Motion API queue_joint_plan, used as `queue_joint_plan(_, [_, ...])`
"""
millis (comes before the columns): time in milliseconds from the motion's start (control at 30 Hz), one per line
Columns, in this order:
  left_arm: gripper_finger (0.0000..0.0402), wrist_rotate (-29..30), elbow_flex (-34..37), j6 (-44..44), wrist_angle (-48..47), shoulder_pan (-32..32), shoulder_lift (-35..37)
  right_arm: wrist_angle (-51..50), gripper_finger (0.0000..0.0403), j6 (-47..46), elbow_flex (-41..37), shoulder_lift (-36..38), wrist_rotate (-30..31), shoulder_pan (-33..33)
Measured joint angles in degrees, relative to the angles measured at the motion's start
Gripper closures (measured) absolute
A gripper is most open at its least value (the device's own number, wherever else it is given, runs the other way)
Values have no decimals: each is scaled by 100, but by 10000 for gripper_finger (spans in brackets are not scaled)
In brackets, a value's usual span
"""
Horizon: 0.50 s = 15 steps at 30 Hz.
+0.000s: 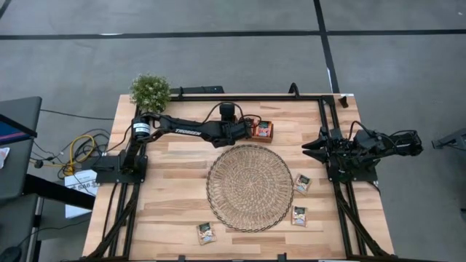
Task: Pick & Place Tea
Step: Put the brown tea bag into the left section of the wooden organizer
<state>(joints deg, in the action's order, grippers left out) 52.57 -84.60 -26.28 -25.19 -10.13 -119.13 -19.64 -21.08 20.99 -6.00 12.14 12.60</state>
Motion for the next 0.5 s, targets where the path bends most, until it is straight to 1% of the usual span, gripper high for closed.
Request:
queue_joint_plan(200, [294, 28, 0, -3, -2, 14, 2, 0, 298, -2, 0, -1, 0, 1])
queue_joint_plan(300, [285, 222, 0, -76, 0, 61, 2, 0, 298, -2, 0, -2, 0, 0])
queue_joint_plan(400, [282, 696, 0, -307, 2, 110, 2, 0, 298, -2, 0, -2, 0, 0])
queue_joint_plan(500, [282, 1384, -10, -568, -35, 161, 26, 1, 298, -2, 0, -2, 0, 2])
